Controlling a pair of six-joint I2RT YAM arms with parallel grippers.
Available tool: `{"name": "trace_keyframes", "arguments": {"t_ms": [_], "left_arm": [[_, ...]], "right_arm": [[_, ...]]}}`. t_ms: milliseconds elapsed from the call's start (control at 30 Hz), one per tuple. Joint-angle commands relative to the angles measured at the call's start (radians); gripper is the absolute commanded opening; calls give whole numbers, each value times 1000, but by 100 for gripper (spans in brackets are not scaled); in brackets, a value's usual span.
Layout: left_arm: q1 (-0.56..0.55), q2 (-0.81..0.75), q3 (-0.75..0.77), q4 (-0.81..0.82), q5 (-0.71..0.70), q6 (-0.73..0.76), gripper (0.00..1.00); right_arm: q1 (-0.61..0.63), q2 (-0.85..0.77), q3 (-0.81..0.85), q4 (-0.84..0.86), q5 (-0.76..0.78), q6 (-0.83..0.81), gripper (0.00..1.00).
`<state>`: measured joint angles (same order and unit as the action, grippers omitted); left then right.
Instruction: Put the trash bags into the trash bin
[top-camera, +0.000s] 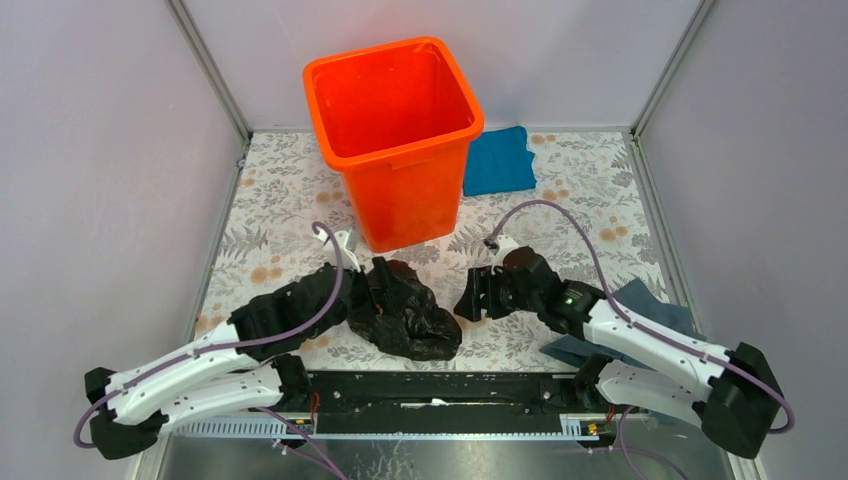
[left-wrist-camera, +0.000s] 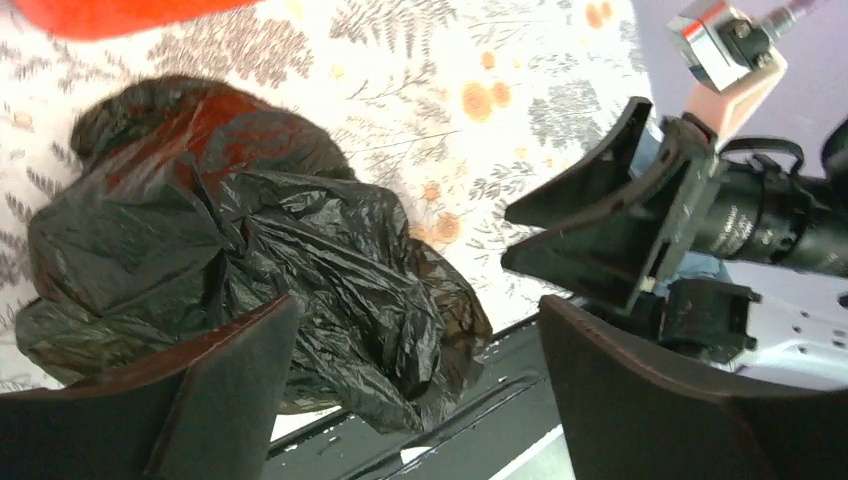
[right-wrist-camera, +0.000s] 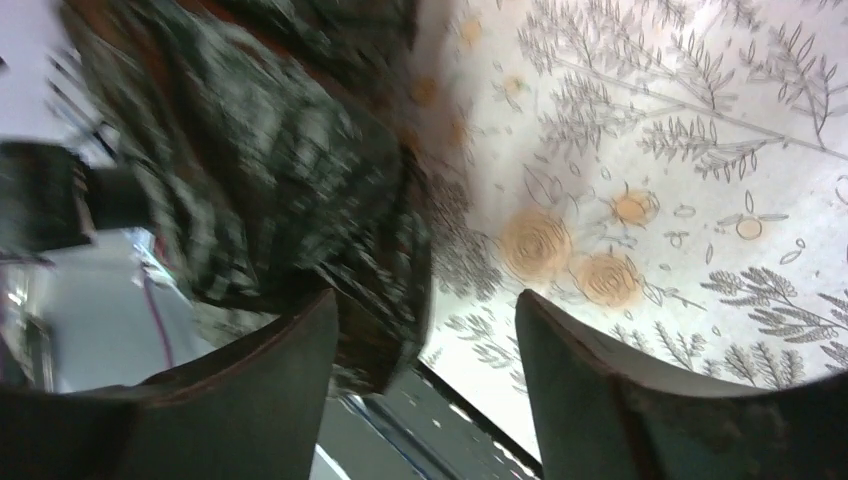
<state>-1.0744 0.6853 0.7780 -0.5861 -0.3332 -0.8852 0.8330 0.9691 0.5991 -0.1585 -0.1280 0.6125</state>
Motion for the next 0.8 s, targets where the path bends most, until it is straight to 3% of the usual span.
{"name": "trace_keyframes", "arguments": {"t_ms": [0,133,233,367,433,600,700,767], "left_arm": [[2,62,-80,34,-60,-49,98],[3,154,-177,133,-91,-100,99],[3,210,-231,116,-162,-228,84],[4,156,-373,280,-93,-294,56],[5,91,-440,382,-49,-315,54],[8,-30,-513,521,13,-350,47],[8,-85,-444,448,16,-289,48],[8,-115,-360,345,3,-234,72]], "right_arm": [[-2,72,-6,-69,-135,-102,80],[-2,137,-71,105,-235,-1,88],[-3,169,-151,327,-296,121,91],[12,295,-248,713,-365,326,91],[43,379,-259,876,-400,406,83],[112,480,-242,1180,-428,528,47],[104,387,-227,1001,-373,438,24],[104,280,-166,709,-300,285,13]]}}
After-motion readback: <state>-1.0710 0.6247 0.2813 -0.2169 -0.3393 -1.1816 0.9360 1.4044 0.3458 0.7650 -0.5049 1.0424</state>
